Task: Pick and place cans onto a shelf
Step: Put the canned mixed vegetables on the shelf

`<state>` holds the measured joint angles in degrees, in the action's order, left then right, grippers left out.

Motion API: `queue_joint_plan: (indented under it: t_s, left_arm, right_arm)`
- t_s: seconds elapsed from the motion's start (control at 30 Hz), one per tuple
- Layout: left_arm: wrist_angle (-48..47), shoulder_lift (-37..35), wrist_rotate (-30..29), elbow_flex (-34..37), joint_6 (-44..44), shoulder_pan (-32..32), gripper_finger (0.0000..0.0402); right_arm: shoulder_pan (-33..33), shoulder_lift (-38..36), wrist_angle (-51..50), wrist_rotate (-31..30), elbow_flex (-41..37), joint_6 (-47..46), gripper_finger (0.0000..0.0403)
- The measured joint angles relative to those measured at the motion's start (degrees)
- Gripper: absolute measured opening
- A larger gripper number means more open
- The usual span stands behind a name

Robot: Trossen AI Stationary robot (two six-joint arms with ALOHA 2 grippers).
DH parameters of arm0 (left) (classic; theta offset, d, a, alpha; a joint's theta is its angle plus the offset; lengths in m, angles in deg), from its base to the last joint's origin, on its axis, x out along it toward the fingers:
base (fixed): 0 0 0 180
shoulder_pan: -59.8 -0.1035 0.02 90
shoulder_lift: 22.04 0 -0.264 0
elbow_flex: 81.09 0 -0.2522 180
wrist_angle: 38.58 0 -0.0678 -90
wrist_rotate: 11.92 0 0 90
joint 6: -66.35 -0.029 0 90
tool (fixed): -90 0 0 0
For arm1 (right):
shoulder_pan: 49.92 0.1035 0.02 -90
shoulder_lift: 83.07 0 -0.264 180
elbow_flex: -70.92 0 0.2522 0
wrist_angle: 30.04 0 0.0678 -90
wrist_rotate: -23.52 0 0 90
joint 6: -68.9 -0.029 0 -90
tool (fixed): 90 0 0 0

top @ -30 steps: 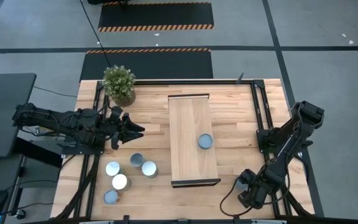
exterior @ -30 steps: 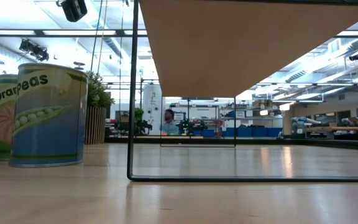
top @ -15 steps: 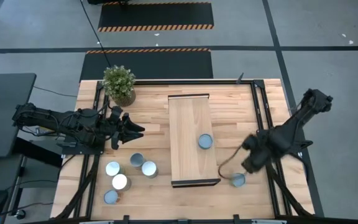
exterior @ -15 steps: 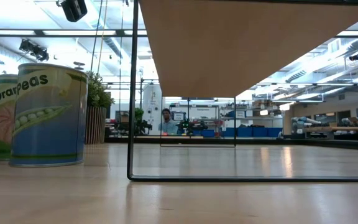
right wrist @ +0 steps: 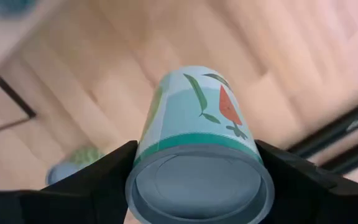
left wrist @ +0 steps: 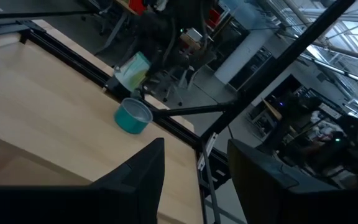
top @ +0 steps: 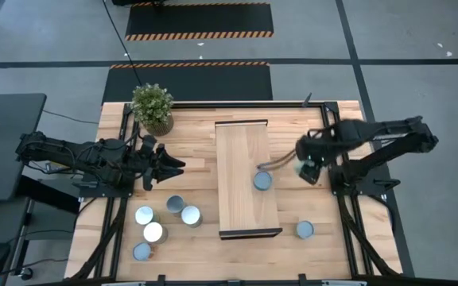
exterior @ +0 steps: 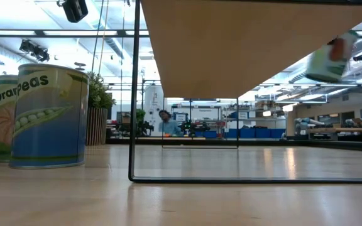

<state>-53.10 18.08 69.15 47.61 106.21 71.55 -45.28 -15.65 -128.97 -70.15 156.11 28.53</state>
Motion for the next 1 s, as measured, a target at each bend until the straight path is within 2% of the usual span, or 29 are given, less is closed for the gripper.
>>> queue_joint_plan:
  t_s: [0.17, 0.3, 0.5, 0.7, 1.0]
  left_arm:
    - [0.02, 0.0, -2.42, 0.0, -0.01, 0.0, 0.0181]
    - [0.02, 0.0, -3.0, 0.0, 0.0, 0.0, 0.0181]
    - [0.02, 0.0, -3.07, 0.0, 0.0, 0.0, 0.0181]
    - [0.02, 0.0, -3.07, 0.0, -0.02, 0.0, 0.0181]
    - [0.0, 0.0, -3.04, 0.0, 0.0, 0.0, 0.0181]
  right_arm:
    - [-8.53, 2.76, -0.55, 1.41, 5.23, 12.58, 0.0304]
    - [-12.11, 7.05, -0.88, 3.52, 11.03, 19.72, 0.0304]
    - [-12.81, 15.22, -1.89, 1.47, 22.45, 27.56, 0.0304]
    - [-12.76, 22.51, -4.91, 2.15, 31.84, 31.49, 0.0304]
    - [-12.61, 26.38, -4.66, 3.43, 37.41, 33.02, 0.0304]
